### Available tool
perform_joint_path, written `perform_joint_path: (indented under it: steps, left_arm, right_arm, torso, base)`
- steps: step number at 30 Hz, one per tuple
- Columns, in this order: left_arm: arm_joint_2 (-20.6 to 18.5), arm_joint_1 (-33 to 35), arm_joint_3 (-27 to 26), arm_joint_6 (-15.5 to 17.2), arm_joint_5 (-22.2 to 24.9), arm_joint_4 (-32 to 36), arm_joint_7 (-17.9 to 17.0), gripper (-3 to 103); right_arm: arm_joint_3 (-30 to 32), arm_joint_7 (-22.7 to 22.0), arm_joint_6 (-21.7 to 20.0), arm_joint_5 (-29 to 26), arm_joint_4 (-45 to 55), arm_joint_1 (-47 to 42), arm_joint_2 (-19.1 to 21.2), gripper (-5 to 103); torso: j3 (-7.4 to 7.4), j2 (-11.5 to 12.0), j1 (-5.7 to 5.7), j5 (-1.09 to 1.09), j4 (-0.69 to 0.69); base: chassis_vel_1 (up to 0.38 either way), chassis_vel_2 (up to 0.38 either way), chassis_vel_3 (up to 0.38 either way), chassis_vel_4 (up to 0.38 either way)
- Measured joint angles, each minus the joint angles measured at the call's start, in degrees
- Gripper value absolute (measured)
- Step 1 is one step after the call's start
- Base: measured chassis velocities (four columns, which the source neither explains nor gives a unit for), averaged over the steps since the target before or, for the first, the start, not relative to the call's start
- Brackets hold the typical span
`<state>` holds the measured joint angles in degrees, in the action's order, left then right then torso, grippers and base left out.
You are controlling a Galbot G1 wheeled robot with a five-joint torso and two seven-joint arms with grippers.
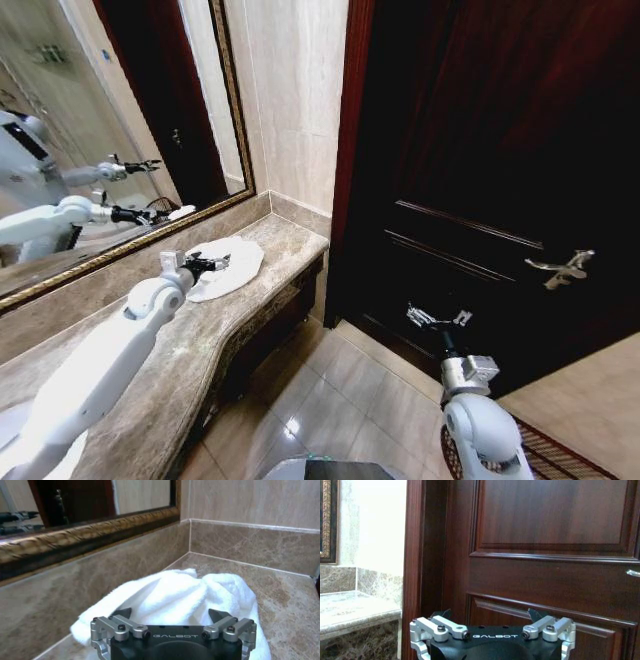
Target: Discard the used towel into the hamper.
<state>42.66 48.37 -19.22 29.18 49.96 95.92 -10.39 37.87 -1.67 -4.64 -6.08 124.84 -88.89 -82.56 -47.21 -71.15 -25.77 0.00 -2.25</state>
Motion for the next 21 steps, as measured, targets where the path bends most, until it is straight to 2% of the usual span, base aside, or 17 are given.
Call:
perform_joint_path:
  steps: [7,14,18,20,21]
  left_arm:
    - [2.1,-4.8,4.5,1.1,-0.5,-4.7,0.6,100]
    - [3.0,-5.5,5.3,0.8,-2.0,-6.8,1.6,101]
    - [3.1,-5.1,5.0,0.8,-2.1,-7.0,2.0,91]
    - [3.1,-4.9,4.8,0.9,-2.2,-7.0,2.3,91]
    - [3.0,-4.8,4.7,0.9,-2.2,-7.0,2.5,86]
  right_arm:
    - [0.2,-0.3,0.0,-0.4,-0.4,0.8,0.5,100]
    - [0.3,-0.4,-0.1,-0.5,-0.5,0.7,0.6,100]
    - [0.1,-0.4,0.0,-0.4,-0.5,0.7,0.4,100]
    - [0.0,-0.4,0.1,-0.4,-0.5,0.8,0.4,100]
    - [-0.1,-0.4,0.4,-0.3,-0.5,0.8,0.3,100]
  torso:
    - [0.00,0.0,0.00,0.00,0.00]
    - [0.00,0.0,0.00,0.00,-0.01]
    - [0.01,0.0,0.00,0.00,-0.01]
    - [0.01,0.0,0.00,0.00,-0.01]
    - [0.01,0.0,0.01,-0.01,-0.01]
  base:
    - [0.000,0.000,0.000,0.000]
    - [0.000,0.000,0.000,0.000]
    - [0.000,0.000,0.000,0.000]
    - [0.000,0.000,0.000,0.000]
    - [0.000,0.000,0.000,0.000]
